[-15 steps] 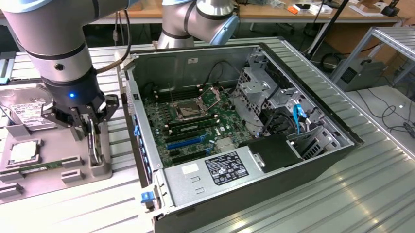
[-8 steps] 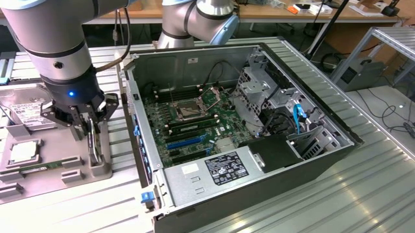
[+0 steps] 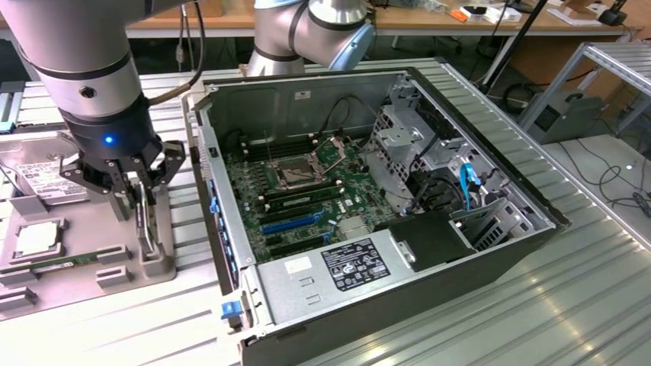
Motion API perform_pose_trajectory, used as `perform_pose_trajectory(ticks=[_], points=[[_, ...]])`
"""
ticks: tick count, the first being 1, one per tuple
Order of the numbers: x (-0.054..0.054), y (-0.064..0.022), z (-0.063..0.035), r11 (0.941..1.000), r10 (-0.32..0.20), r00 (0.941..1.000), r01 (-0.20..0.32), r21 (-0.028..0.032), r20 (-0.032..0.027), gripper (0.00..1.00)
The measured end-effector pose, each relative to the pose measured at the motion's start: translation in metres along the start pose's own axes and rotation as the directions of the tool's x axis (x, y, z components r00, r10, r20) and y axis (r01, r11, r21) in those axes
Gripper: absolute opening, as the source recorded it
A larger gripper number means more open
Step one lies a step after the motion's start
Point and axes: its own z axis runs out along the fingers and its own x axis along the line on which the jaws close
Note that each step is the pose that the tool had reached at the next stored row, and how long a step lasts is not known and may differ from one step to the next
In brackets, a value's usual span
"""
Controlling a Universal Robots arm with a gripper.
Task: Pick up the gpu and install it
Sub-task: 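Pick up the gpu and move the gpu toward the slot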
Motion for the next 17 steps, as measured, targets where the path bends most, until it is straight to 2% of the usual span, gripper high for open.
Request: perform_pose_trajectory(ticks=[13,17], points=[[0.0,0.0008,-0.0186,1.0,0.0,1.0,0.0,-0.0004,0.0,0.27],[-0.001,0.0009,-0.0212,1.0,0.0,1.0,0.0,-0.0015,-0.0001,0.27]])
